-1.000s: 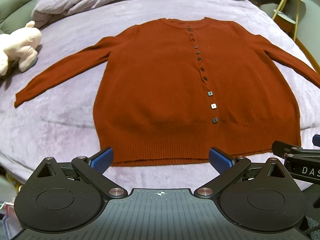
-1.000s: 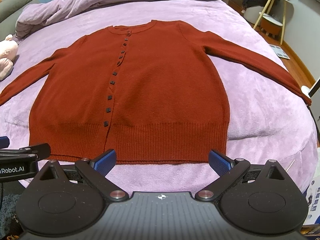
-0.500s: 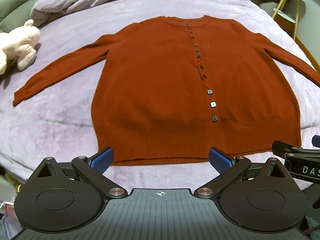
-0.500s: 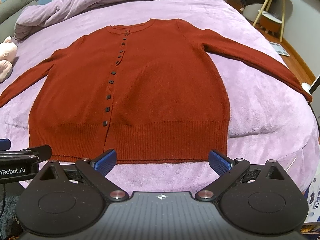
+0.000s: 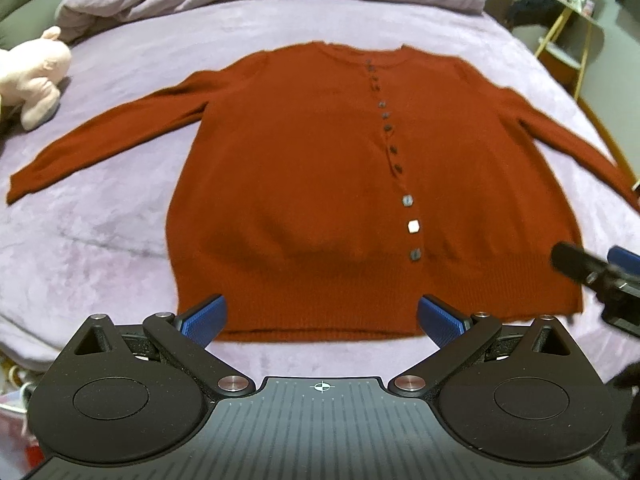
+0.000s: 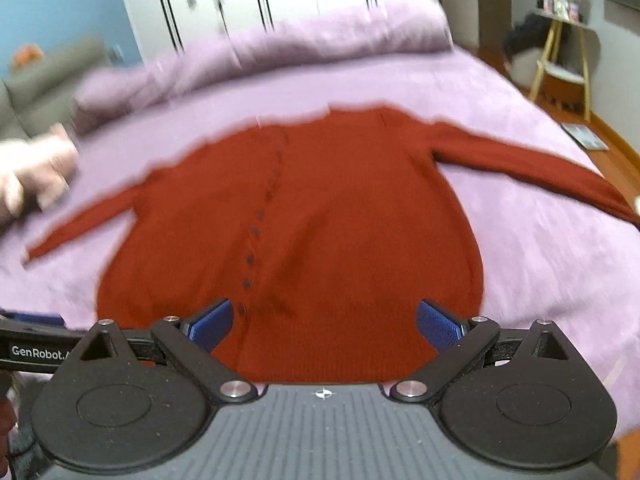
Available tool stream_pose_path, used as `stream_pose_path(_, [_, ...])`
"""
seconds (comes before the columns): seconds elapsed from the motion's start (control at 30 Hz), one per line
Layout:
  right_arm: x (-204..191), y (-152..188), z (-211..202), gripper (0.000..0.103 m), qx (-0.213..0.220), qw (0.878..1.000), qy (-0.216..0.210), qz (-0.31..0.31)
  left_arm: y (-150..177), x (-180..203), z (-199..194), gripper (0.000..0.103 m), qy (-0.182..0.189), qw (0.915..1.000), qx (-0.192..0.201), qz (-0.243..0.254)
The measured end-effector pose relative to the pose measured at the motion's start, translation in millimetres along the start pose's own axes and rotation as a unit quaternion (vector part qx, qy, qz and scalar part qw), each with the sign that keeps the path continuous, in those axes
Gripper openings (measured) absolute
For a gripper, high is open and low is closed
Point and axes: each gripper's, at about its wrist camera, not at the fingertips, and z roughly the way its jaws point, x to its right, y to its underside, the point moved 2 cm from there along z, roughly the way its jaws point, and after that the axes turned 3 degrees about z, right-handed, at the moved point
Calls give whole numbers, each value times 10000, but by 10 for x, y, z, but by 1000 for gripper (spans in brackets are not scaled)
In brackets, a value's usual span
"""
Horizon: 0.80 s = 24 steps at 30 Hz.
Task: Fold small clothes
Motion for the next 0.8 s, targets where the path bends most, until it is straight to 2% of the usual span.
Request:
stream_pose_path(0.03, [75, -20, 2, 99, 192, 9998, -91, 18, -17, -12, 9, 103, 22, 10000, 40, -10])
stream_pose_path(0.1, [276, -95, 50, 99, 348, 9993, 22, 144, -64, -30, 34, 103, 3, 9999, 159, 27])
stream_pose_path(0.17, [609, -201, 72, 99, 664, 9960, -107, 588, -124, -31, 77, 103, 32, 9996, 220, 149])
stream_pose_path(0.23, [1059, -327, 124, 98, 947, 9880, 75, 1215, -175, -17, 135, 103, 181, 9995, 156, 226])
stream_pose_path(0.3, [1582, -431, 175, 90, 1216, 9707, 343, 2046, -236, -16, 211, 103, 330, 9993, 93, 178])
stream_pose_path(0.33, [1871, -466, 214, 87, 1317, 9579, 449, 2512, -266, -9, 244, 103, 374, 9991, 102, 141])
stream_pose_path(0.4, [2454, -494, 334, 69, 1392, 9272, 666, 3413, -345, 1, 318, 103, 496, 9987, 113, 28])
stream_pose_path(0.57, [3418, -433, 692, 53, 1329, 8686, 1046, 4658, -594, 26, 510, 103, 398, 9990, 30, -212])
stream_pose_path(0.6, [3535, -398, 763, 48, 1359, 8559, 1021, 4885, -621, 30, 532, 103, 418, 9988, 29, -269])
stream_pose_path(0.7, [3788, -329, 896, 46, 1596, 8219, 916, 5392, -709, 16, 604, 103, 580, 9969, 37, -529])
stream_pose_path(0.77, [3850, -368, 967, 43, 1697, 8076, 898, 5577, -751, 14, 654, 103, 663, 9956, 31, -660])
stream_pose_path(0.8, [3854, -393, 1015, 36, 1696, 8064, 918, 5590, -766, 6, 682, 103, 692, 9951, 22, -709])
